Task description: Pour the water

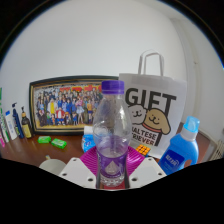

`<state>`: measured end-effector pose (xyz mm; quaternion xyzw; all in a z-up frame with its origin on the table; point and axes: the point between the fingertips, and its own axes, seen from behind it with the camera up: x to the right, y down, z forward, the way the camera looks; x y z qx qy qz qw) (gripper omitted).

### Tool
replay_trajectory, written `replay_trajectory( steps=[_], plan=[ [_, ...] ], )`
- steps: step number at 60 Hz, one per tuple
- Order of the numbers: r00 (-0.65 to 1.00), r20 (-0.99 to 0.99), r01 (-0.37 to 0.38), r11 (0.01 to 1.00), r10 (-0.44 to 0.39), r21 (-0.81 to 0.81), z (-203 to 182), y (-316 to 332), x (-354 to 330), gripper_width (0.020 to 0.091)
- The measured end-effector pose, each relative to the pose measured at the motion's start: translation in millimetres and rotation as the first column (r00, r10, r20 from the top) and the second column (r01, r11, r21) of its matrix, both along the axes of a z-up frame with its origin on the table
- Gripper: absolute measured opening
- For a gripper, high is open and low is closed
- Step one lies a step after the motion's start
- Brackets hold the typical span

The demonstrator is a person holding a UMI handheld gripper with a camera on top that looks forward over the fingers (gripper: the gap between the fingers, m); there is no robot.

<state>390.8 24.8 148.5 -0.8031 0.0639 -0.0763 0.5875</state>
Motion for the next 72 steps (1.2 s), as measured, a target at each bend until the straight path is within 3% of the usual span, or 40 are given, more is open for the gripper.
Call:
replay_trajectory(
  steps=[14, 18, 25, 32, 39, 61, 72],
  plan=[
    [1.000, -0.016, 0.025, 0.997, -0.026, -0.067, -67.4, -10.9, 25.4, 0.0326],
    [0.999, -0.023, 0.030, 0.999, -0.031, -0.035, -65.7, -14.4, 26.0, 0.0331],
    [0.999, -0.025, 0.032, 0.999, -0.032, -0.013, -64.8, -14.7, 26.5, 0.0406],
    [0.999, -0.043, 0.029, 0.998, -0.032, -0.061, -71.7, -16.6, 25.9, 0.0519],
    [0.995, -0.077, 0.044, 0.989, -0.056, -0.144, -76.7, -32.2, 21.6, 0.0870],
    [0.995, -0.056, 0.064, 0.966, -0.080, -0.252, 11.6, -158.6, -61.4, 0.0857],
    [0.997, -0.072, -0.003, 0.957, -0.018, -0.291, 51.4, -231.3, -131.5, 0.0856]
  ],
)
